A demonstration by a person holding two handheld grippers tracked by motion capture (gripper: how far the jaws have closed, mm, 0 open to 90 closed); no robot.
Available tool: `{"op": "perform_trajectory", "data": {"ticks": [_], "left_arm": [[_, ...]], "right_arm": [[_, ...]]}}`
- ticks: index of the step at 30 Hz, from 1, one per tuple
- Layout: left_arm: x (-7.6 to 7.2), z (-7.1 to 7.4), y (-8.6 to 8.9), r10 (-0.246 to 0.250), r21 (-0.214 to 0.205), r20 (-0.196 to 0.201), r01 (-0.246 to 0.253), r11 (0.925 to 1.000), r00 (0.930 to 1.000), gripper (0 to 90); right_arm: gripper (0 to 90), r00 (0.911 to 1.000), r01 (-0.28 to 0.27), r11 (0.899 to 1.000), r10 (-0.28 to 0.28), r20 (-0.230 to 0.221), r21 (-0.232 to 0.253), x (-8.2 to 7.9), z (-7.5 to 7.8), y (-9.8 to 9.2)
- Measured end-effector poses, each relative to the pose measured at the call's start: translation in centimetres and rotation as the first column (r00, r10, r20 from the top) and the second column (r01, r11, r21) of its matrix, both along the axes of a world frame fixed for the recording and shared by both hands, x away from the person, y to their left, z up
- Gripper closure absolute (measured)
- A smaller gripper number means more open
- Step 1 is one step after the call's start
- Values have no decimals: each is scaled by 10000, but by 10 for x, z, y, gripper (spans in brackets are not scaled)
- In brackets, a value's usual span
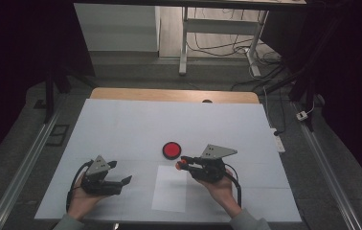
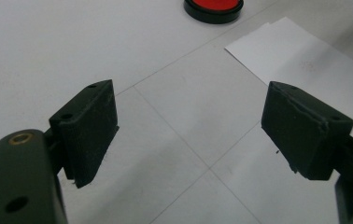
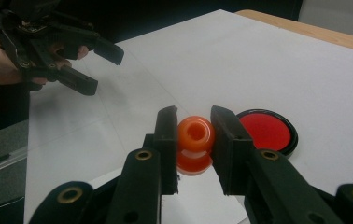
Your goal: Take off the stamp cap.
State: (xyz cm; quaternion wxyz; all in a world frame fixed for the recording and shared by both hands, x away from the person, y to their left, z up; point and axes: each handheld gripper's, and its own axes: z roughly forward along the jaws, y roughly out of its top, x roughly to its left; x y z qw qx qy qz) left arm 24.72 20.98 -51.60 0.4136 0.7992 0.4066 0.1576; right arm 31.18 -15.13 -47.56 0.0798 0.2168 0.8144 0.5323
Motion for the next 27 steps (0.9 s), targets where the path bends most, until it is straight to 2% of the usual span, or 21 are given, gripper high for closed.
{"op": "perform_trajectory", "data": {"ticks": [4,8,11,14,23,25,27], "left_arm": [[1,3,-1,-64,-421,51,66,9991,10000,192],[2,7,-3,-52,-668,90,58,9977,9999,197],[4,9,-6,-111,-617,128,119,9980,9999,198],[4,11,-10,162,-420,380,-146,9990,9991,182],[7,13,-17,-275,-411,778,308,9987,9966,191],[7,13,-16,-376,-567,1046,437,9974,9938,193],[6,14,-16,-367,-371,1364,422,9984,9900,191]], "right_arm": [[720,10000,-5,10000,5,-1,-1,0,0,0],[720,10000,-7,10000,7,4,10,0,0,0],[720,10000,-7,10000,7,-9,22,0,0,0],[720,10000,-8,10000,8,-6,27,0,0,0],[720,10000,45,9999,-45,-23,102,0,1,-1],[720,10000,52,9999,-52,-17,101,0,1,-1],[720,10000,53,9999,-53,-7,103,0,2,-1]]}}
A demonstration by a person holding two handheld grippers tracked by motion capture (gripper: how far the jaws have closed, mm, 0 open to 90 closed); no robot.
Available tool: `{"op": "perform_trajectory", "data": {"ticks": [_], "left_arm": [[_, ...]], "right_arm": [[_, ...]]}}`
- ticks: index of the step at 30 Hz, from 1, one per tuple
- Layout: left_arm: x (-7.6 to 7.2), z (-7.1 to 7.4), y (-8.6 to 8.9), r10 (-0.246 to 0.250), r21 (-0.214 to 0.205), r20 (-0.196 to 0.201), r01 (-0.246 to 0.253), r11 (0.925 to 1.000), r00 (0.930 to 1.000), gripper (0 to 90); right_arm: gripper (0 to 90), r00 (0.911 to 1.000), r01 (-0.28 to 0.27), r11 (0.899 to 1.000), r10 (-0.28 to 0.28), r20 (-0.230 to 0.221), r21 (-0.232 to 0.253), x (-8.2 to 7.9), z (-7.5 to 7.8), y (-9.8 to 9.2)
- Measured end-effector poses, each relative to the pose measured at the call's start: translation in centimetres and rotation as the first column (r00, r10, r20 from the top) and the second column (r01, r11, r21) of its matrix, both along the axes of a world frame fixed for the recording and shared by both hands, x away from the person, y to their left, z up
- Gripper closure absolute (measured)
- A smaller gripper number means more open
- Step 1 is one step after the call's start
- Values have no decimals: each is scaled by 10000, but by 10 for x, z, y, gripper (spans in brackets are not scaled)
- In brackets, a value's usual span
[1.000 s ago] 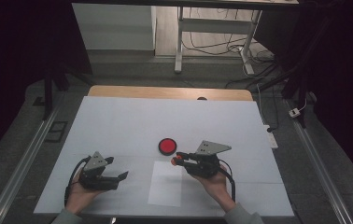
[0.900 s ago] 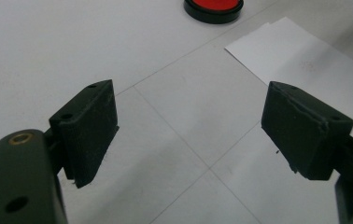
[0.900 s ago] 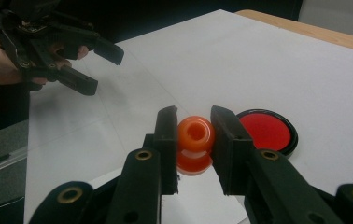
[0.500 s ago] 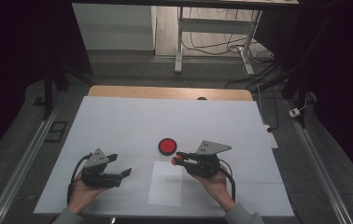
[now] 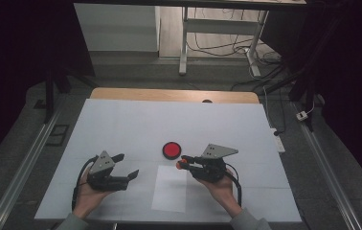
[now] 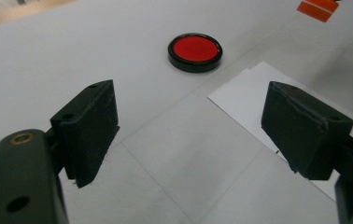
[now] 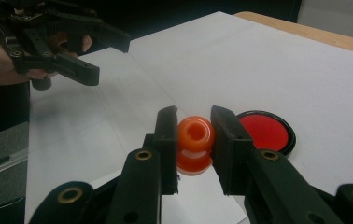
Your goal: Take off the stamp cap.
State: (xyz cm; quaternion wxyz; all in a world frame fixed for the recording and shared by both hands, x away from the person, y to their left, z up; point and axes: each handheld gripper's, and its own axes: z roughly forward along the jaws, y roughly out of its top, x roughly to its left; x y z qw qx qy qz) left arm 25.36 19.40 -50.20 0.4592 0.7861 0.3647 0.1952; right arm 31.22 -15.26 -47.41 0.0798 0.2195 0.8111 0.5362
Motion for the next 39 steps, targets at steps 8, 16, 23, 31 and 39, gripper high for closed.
{"op": "perform_trajectory", "data": {"ticks": [8,16,23,31,39], "left_arm": [[5,2,-10,-212,424,89,208,9989,9997,167],[11,10,-32,-1041,359,-232,1049,9938,9943,197],[15,13,-48,-1379,465,-318,1393,9892,9899,196],[19,13,-55,-1457,538,-506,1484,9875,9880,202],[21,15,-65,-1630,601,-498,1659,9843,9854,207]], "right_arm": [[720,10000,-39,10000,39,-12,-9,0,1,0],[720,10000,-71,10000,71,-21,-17,0,0,0],[720,10000,-83,10000,83,-8,-16,-1,0,2],[720,10000,-65,10000,65,-6,-31,0,0,2],[720,10000,-54,10000,54,-3,-34,0,0,1]]}}
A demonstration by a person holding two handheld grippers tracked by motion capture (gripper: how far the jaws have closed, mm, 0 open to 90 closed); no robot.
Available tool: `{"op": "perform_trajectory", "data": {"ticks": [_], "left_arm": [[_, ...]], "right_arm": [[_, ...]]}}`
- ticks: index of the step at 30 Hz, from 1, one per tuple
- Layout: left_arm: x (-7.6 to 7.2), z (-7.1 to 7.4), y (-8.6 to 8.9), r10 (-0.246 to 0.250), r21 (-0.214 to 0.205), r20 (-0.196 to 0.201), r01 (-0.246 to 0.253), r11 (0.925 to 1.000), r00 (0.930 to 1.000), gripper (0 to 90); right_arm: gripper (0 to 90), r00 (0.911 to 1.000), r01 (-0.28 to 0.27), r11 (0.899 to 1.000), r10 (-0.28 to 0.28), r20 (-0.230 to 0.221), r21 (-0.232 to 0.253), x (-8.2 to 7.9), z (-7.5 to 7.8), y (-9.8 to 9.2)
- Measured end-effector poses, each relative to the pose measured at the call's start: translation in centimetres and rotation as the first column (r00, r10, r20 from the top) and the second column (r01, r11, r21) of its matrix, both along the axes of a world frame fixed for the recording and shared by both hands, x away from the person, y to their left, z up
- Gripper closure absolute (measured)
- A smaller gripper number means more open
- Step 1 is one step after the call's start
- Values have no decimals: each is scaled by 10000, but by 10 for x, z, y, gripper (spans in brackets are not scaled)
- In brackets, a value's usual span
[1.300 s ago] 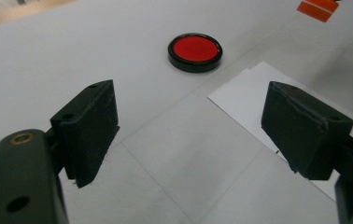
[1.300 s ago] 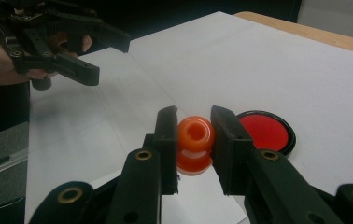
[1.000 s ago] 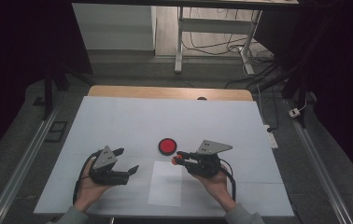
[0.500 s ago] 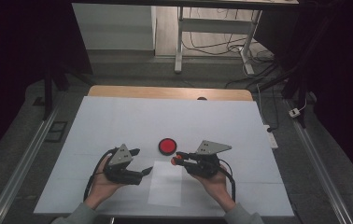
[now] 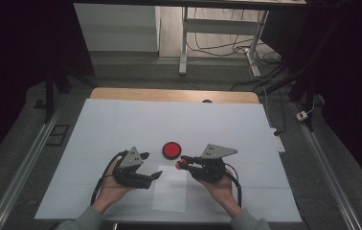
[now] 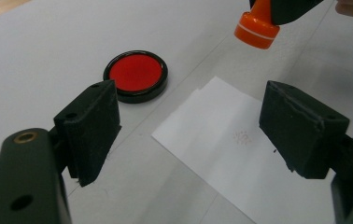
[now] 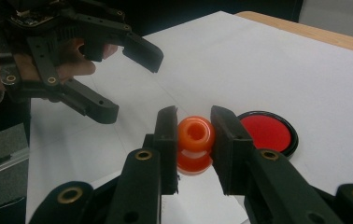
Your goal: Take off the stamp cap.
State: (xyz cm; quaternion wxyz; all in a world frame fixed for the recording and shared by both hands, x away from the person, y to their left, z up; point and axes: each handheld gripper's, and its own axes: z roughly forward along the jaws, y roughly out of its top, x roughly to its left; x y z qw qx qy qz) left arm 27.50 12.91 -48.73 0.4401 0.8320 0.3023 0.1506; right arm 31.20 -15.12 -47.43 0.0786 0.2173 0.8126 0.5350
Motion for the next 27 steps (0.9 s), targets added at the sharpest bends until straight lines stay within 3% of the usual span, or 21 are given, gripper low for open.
{"op": "perform_trajectory", "data": {"ticks": [27], "left_arm": [[5,0,-37,-653,149,-99,655,9977,9978,234]], "right_arm": [[720,10000,-17,10000,17,15,34,-1,0,0]]}}
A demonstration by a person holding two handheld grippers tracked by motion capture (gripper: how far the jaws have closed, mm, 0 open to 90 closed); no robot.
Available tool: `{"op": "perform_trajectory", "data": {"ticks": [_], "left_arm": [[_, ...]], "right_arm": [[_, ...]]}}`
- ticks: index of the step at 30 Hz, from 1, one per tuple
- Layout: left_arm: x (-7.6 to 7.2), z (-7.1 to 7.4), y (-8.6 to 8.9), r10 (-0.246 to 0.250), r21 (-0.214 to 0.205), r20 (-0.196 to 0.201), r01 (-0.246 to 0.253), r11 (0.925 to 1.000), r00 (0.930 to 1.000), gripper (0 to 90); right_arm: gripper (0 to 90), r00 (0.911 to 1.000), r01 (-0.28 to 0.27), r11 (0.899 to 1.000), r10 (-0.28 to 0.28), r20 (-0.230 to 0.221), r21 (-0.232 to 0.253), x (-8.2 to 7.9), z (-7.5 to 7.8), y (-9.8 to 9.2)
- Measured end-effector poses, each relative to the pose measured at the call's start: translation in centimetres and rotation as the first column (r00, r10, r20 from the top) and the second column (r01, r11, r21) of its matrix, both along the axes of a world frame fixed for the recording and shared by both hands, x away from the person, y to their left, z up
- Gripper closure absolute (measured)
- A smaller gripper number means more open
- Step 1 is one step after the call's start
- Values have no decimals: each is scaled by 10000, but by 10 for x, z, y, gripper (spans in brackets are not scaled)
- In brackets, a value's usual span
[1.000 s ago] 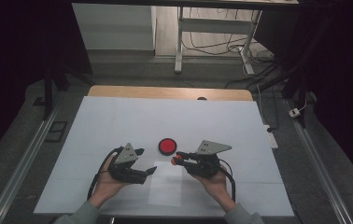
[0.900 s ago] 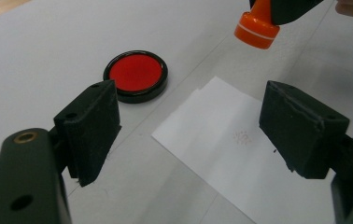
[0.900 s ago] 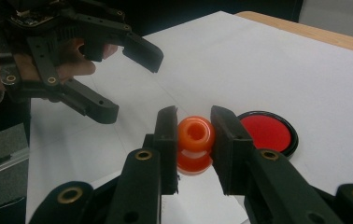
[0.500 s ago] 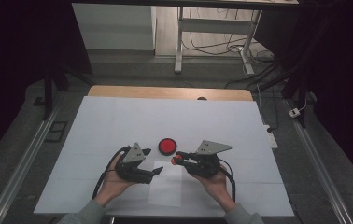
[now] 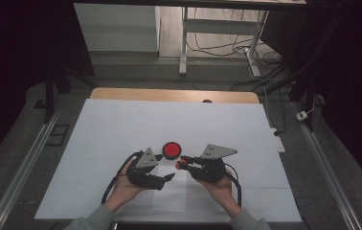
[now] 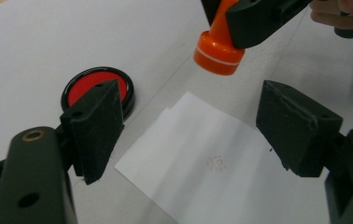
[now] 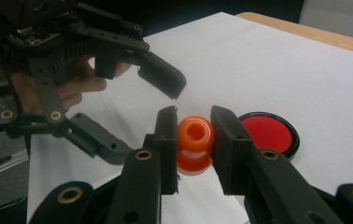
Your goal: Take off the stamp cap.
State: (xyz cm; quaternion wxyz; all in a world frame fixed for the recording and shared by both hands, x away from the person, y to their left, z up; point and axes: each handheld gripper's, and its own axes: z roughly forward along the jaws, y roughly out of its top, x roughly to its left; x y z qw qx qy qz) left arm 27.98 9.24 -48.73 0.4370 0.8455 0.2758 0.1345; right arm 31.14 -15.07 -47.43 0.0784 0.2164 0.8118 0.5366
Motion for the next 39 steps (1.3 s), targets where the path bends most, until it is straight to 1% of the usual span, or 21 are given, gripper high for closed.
{"op": "perform_trajectory", "data": {"ticks": [13,16,25,34,39], "left_arm": [[3,-3,-17,-62,250,-13,62,9997,10000,263],[4,-4,-20,-67,252,0,67,9997,10000,274],[6,-5,-24,-93,149,-16,93,9998,10000,339],[9,-6,-26,-135,234,-12,135,9996,9999,422],[9,-7,-27,-179,289,24,178,9994,9998,450]], "right_arm": [[720,10000,-52,10000,52,-31,-34,0,-1,1],[720,10000,-61,10000,61,-41,-34,0,-1,1],[720,9999,-80,10000,80,-73,36,0,-1,1],[720,9999,-74,9999,75,-85,69,0,-1,0],[720,9999,-93,9999,94,-97,76,0,-1,1]]}}
